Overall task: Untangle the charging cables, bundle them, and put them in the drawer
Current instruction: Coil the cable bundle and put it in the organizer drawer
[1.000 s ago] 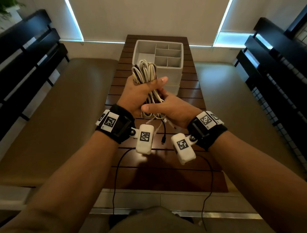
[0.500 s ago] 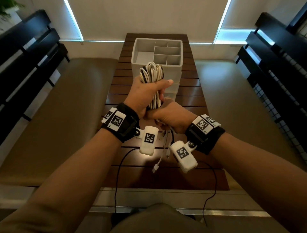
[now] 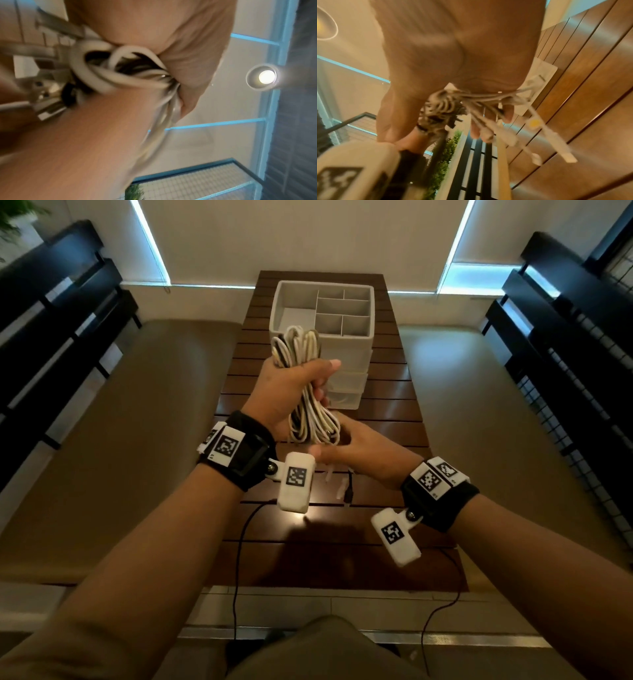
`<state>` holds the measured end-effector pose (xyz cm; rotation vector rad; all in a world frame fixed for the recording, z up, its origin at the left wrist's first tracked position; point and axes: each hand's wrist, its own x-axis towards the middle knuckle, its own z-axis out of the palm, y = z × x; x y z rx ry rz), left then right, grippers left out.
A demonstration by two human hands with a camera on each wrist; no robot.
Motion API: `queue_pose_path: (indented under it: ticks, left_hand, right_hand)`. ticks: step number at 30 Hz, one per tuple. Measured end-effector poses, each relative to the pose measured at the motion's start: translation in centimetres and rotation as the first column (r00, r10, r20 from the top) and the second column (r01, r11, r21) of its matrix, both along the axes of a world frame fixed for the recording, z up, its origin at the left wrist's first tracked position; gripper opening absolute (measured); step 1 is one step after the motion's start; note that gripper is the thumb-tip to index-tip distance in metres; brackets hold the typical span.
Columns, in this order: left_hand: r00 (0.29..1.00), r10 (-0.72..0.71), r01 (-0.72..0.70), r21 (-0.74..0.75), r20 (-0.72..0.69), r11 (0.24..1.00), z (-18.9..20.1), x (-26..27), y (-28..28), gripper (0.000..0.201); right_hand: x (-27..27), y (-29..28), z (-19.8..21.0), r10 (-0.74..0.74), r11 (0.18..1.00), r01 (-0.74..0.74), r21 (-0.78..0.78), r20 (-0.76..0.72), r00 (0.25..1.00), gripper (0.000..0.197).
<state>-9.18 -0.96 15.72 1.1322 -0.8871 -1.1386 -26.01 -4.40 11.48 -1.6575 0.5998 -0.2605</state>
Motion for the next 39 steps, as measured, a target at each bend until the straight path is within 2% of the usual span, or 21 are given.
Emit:
queue_pose_path:
  ticks: [4,9,11,14,19,21,24,28,30,32,35,39]
  left_hand:
    - [0.997,-0.001,0.005,0.048,-0.080,0.999,-0.6,0.6,0.1,0.030]
    - [0.991,0.006,0.006,0.088,-0.135,0.996,-0.9,0.4,0.7,0.030]
    - [0.981,0.019,0.001,0.104,-0.193,0.995,-0.8,1.0,1.0,0.030]
    - [0.973,0.017,0.016,0.141,-0.229,0.990,-0.5,2.1,1.4,0.033]
    - [0.992,-0.027,0.048,0.173,-0.122,0.984,-0.3,3.5,1.6,0.029]
    - [0.997,-0.055,0.066,0.188,-0.058,0.980,-0.4,3.6,1.8,0.029]
    - [0.994,-0.096,0.081,0.225,0.057,0.971,-0.5,3.4,2.1,0.027]
    - [0.969,-0.101,0.039,0.263,0.224,0.964,-0.2,3.1,2.3,0.021]
    - [0.957,-0.092,0.020,0.254,0.275,0.967,-0.2,2.3,2.3,0.020]
    - [0.978,-0.098,0.054,0.234,0.182,0.971,-0.4,1.4,2.3,0.014]
    - [0.995,-0.075,0.058,0.218,0.071,0.974,-0.6,1.1,2.5,0.010]
    - [0.984,-0.166,0.175,0.199,-0.061,0.964,-0.5,1.9,2.8,0.017]
  right_hand:
    - [-1.5,0.1,-1.9,0.008,0.991,-0.012,-0.130,-0.032,0.999,0.019]
    - [-1.9,-0.3,-2.2,0.036,0.939,-0.095,-0.330,-0.180,0.983,0.010]
    - [-2.0,-0.5,-2.2,0.038,0.911,-0.131,-0.390,-0.239,0.970,0.014]
    - [-2.5,-1.0,-1.5,0.022,0.921,-0.119,-0.372,-0.255,0.967,0.012]
    - [-2.3,-0.5,0.2,0.223,0.926,-0.299,-0.233,-0.303,0.926,0.003]
    - [-1.9,-0.9,0.8,0.255,0.871,-0.395,-0.291,-0.417,0.872,0.003]
    - [-1.2,-1.1,2.6,0.244,0.681,-0.575,-0.453,-0.601,0.761,0.006]
    - [0.2,-1.1,4.9,0.105,0.460,-0.710,-0.533,-0.762,0.639,0.020]
    - [0.9,-1.2,6.0,0.047,0.350,-0.729,-0.589,-0.766,0.641,0.023]
    - [1.4,-1.4,7.0,0.025,0.296,-0.715,-0.633,-0.743,0.669,0.033]
    - [1.9,-1.8,7.8,-0.011,0.282,-0.657,-0.699,-0.687,0.727,0.041]
    - [2.2,-2.1,8.0,-0.033,0.306,-0.558,-0.771,-0.595,0.803,0.032]
